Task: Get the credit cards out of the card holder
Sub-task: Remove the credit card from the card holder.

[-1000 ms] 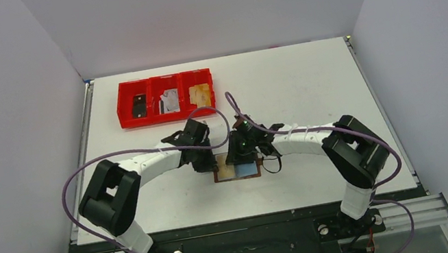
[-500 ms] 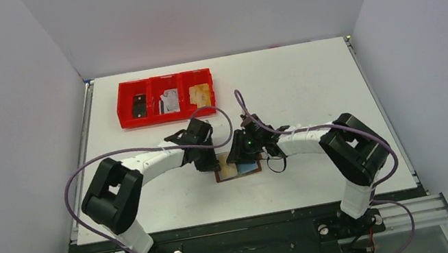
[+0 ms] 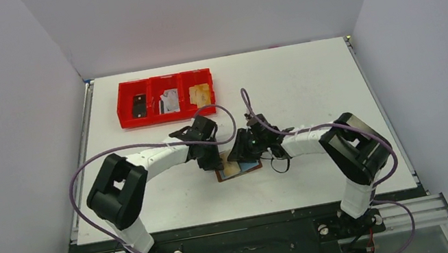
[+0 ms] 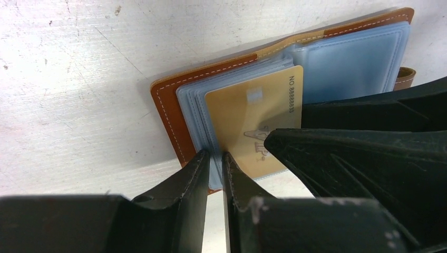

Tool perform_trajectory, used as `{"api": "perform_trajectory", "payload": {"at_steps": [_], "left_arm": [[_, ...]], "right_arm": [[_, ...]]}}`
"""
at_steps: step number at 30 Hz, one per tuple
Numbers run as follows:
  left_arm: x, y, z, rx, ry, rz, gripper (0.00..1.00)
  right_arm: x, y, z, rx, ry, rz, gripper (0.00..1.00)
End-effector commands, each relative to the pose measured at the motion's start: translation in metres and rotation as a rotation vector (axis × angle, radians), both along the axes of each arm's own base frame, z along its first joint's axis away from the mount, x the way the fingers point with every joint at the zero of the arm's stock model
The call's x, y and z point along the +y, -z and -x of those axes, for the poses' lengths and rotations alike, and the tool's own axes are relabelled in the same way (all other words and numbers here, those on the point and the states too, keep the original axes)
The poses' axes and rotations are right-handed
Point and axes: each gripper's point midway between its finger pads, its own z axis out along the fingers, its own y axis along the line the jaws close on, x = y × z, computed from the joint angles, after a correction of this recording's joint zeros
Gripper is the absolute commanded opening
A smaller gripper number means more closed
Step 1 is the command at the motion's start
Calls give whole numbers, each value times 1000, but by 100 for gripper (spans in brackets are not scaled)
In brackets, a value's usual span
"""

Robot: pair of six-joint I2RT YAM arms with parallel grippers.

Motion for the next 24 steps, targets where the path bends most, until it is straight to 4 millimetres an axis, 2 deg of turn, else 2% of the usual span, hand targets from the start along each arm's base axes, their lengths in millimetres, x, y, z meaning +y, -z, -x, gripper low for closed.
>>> {"api": "perform_trajectory", "payload": {"at_steps": [1, 13, 24], "left_arm": [[5, 30, 7, 34, -16, -69, 14], [11, 40, 10, 56, -30, -98, 14], [13, 40, 11, 60, -34, -107, 14]], "right_arm": [[2, -6, 4, -18, -24, -66, 31], [-4, -28, -1, -54, -5, -198, 25], [-15, -30, -6, -56, 35, -263, 24]]}}
